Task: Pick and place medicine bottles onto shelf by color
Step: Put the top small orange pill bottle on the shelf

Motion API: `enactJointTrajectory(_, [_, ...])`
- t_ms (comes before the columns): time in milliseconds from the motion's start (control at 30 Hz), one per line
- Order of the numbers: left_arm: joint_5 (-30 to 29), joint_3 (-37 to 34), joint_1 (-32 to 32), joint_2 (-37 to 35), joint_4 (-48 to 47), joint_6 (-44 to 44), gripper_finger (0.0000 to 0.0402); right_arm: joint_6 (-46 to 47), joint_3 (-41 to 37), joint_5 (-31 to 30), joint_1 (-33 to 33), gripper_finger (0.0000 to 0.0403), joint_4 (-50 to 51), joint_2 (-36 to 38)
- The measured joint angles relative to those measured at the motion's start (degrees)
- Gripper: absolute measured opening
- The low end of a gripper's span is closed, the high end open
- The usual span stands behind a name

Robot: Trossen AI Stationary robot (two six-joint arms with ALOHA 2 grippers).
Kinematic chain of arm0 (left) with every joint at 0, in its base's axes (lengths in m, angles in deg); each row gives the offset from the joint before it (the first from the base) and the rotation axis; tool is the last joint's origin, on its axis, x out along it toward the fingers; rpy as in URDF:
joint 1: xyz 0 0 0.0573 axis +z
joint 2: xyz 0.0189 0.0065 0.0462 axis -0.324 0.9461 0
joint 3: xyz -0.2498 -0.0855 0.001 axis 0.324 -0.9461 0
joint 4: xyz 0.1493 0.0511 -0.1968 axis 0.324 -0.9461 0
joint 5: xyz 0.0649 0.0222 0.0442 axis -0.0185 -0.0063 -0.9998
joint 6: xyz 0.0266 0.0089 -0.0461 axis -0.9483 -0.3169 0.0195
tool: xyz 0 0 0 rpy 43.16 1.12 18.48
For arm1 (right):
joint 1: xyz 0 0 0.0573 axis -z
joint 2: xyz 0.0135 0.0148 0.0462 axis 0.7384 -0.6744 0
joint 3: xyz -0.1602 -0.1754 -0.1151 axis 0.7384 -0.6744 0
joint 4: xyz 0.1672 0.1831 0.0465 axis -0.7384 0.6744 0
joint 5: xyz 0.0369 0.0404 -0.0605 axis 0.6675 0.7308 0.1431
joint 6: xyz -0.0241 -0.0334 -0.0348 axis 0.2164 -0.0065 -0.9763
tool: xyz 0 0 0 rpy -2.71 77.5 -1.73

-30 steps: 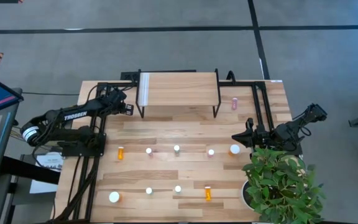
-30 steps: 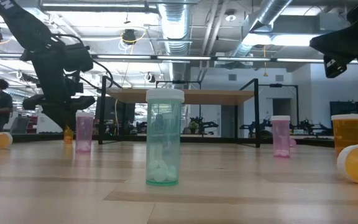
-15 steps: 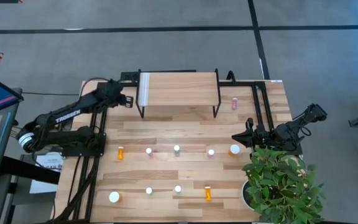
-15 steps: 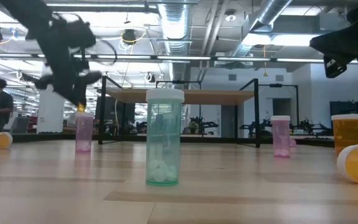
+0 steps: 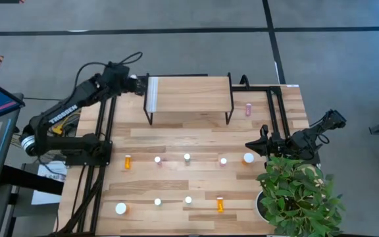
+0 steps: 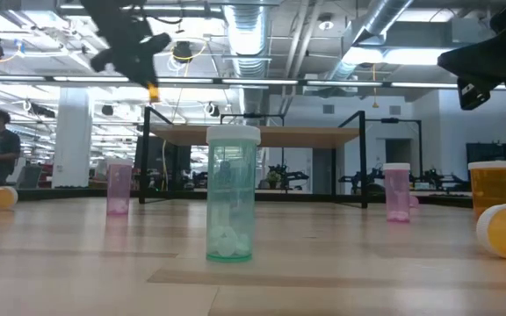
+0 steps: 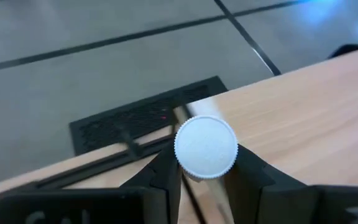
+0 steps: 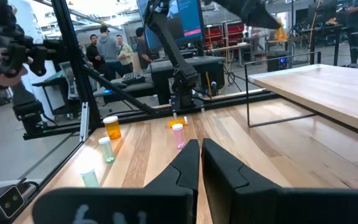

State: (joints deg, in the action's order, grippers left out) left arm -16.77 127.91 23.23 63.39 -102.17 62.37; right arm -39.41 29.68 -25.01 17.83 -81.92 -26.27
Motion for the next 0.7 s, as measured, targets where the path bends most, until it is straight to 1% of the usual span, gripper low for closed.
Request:
enactJointTrajectory(200, [1.36,6.47,-2.59,10.01,-0.02,-1.71,0.0076,0.01,0.00,-0.01,0.01,0.0044,-0.01,0.00])
enactJointTrajectory(333, [1.50,9.05,-3.62,14.85,1.52,-2.79,0.0081,0.01,0.00,-0.01,0.01,0.0044,0.00,0.01])
enactJointTrajectory(533, [2.45,10.48,-3.89,19.04,3.38,-3.02,0.0087,0.01,0.00,-0.02,0.02,0.0044,-0.02,0.01])
enactJointTrajectory(700, [2.19,10.48,-3.87,20.07,3.84,-3.09,0.0087,0.02,0.00,0.00,0.02,0.0044,0.00,-0.01])
